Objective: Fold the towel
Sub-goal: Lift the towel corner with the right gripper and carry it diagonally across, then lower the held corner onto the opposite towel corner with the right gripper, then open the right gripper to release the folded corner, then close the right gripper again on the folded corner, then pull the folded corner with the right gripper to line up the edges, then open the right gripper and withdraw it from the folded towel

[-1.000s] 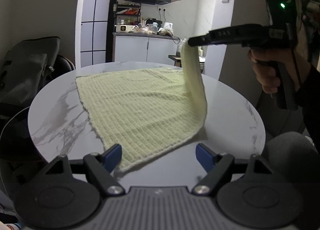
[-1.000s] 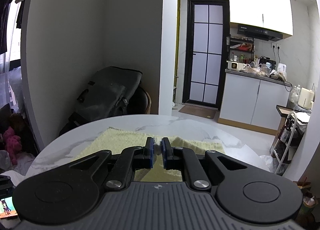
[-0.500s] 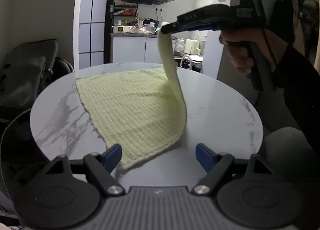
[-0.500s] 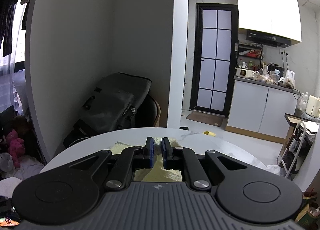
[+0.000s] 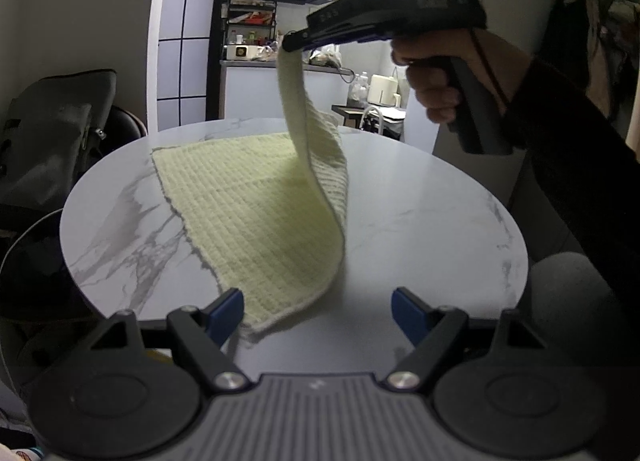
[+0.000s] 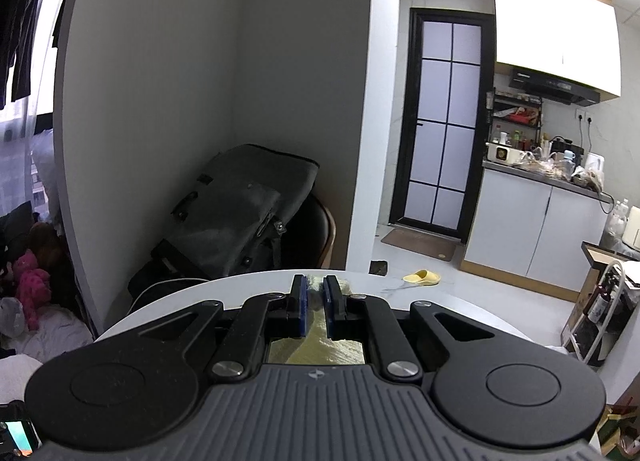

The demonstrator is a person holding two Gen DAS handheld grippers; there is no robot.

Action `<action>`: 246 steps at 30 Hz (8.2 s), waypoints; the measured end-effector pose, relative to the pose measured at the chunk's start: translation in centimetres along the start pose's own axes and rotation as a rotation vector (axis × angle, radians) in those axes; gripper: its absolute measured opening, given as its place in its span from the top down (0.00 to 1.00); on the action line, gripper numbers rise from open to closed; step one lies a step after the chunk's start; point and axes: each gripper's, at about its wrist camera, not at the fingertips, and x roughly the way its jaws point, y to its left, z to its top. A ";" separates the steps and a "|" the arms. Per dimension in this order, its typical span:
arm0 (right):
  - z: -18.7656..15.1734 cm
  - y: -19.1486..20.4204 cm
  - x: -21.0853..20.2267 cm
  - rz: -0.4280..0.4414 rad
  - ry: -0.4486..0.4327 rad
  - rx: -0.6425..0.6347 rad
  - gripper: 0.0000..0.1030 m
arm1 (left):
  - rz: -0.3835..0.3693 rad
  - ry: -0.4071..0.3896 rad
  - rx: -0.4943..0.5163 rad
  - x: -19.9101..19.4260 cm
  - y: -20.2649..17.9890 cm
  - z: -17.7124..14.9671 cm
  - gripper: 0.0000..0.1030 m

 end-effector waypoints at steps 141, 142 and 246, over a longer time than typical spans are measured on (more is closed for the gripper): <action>-5.8 -5.9 14.2 -0.054 0.325 0.082 0.87 | -0.038 0.016 0.054 0.5 -1.9 0.4 0.18; -5.8 -6.0 14.1 -0.058 0.325 0.078 0.95 | -0.038 0.017 0.055 0.5 -1.9 0.4 0.18; -11.1 -18.1 0.9 -0.122 0.378 0.233 0.72 | 0.103 0.108 0.113 8.9 -1.3 5.6 0.20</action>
